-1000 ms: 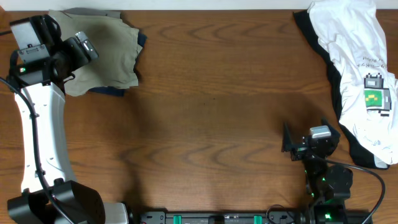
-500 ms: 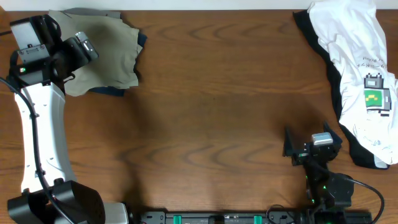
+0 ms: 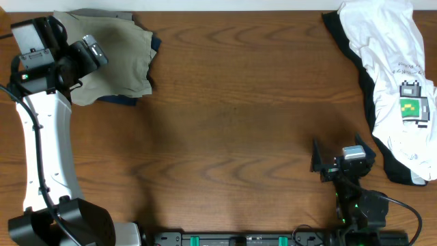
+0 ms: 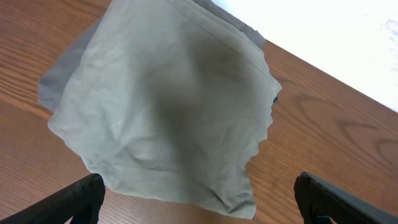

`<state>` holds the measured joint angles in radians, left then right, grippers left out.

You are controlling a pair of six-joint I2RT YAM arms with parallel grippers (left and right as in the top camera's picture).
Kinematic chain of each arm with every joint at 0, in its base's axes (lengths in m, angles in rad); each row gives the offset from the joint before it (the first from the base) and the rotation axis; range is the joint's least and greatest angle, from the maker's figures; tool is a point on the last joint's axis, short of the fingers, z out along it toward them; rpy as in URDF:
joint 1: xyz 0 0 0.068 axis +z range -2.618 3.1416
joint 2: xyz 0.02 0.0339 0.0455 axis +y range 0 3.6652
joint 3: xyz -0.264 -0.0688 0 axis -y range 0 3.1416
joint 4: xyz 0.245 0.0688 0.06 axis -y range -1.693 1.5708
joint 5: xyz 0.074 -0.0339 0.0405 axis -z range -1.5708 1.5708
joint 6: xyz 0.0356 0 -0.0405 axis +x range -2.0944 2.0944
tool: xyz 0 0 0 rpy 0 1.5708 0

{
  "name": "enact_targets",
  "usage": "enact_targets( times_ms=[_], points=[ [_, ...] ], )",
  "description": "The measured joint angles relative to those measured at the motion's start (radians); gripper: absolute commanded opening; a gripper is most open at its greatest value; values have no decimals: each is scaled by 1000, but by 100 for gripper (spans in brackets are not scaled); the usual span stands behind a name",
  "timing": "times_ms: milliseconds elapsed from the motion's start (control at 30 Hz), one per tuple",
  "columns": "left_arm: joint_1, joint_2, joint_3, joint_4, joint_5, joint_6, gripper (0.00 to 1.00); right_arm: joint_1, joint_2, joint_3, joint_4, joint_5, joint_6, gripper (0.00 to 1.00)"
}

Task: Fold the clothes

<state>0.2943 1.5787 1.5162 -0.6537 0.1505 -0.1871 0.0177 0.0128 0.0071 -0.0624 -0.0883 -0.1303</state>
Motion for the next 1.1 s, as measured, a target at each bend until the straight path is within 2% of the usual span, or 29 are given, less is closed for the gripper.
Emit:
enact_targets(
  times_ms=[500, 633, 833, 933, 1100],
  points=[
    [-5, -56, 0, -10, -1, 0, 98, 0, 0, 0, 0, 0, 0, 99],
    [-30, -174, 0, -57, -13, 0, 98, 0, 0, 0, 0, 0, 0, 99],
    [-137, -407, -37, -53, -56, 8, 98, 0, 0, 0, 0, 0, 0, 99],
    [-185, -542, -130, -29, -64, 12, 98, 0, 0, 0, 0, 0, 0, 99],
    [-203, -761, -362, 104, -72, 19, 98, 0, -1, 0, -1, 0, 0, 99]
  ],
)
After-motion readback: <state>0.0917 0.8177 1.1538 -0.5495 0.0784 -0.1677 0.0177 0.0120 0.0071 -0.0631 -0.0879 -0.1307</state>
